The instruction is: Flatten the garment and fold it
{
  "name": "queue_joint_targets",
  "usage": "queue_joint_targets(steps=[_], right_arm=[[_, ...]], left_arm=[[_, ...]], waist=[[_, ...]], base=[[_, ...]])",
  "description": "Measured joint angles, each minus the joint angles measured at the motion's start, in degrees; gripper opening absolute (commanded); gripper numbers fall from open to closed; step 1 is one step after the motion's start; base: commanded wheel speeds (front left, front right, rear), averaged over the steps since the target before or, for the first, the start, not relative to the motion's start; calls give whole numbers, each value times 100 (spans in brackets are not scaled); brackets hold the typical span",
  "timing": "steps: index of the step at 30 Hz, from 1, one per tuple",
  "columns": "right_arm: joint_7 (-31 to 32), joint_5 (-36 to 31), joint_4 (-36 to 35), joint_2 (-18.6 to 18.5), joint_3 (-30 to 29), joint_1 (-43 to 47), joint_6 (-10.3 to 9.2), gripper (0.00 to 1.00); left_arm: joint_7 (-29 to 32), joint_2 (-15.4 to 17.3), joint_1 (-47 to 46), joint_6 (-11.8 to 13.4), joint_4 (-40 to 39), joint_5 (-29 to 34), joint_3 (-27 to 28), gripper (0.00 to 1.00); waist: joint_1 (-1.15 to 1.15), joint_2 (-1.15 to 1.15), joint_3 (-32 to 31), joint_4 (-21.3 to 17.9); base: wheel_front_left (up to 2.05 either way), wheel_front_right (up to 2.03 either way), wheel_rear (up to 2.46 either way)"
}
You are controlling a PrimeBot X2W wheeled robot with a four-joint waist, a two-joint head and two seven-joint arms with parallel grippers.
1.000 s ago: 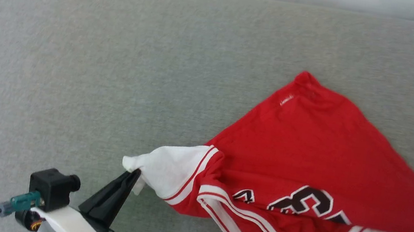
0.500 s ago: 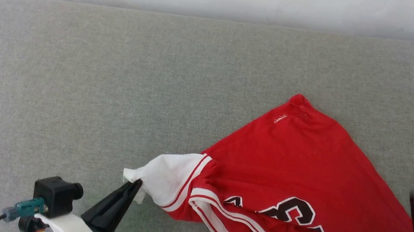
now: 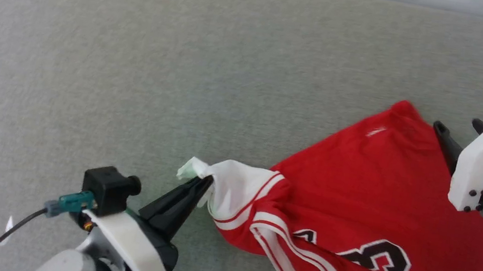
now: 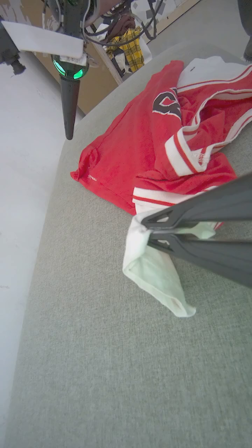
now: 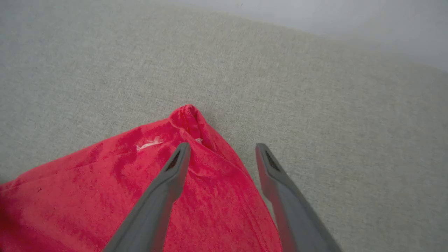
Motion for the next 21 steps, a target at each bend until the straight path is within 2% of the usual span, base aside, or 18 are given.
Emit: queue_joint_targets(steps=[5, 10, 11, 12, 14, 17, 21], right_arm=[[255, 10, 534, -275, 110, -186, -1, 100], [447, 76, 736, -478, 214, -272, -1, 100], [495, 99, 743, -512, 212, -324, -1, 95], [534, 113, 739, -526, 196, -367, -1, 56], [560, 113, 726, -553, 191, -439, -1, 0], [492, 116, 704, -575, 235, -501, 0, 0], [37, 158, 772, -448, 182, -510, 0, 0]], left_arm=[[-56, -172, -243, -104, 267, 12, -140, 0], [-136, -218, -348, -172, 441, 12, -208, 0], [-153, -222, -358, -193, 464, 11, -219, 0], [-159, -232, -367, -194, 491, 11, -229, 0], [-179, -240, -380, -201, 536, 11, -242, 0], [-211, -232, -428, -204, 603, 11, -250, 0], [-253, -175, -588, -244, 645, 69, -248, 0]], waist=[[0, 0, 247, 353], [-2, 0, 506, 591], [-2, 0, 553, 625], [-2, 0, 597, 656], [-2, 0, 672, 699], [-1, 0, 737, 698], [-1, 0, 706, 609]], base=[[0, 0, 0], [0, 0, 0], [0, 0, 0], [0, 0, 0], [0, 0, 0], [0, 0, 0], [0, 0, 0]])
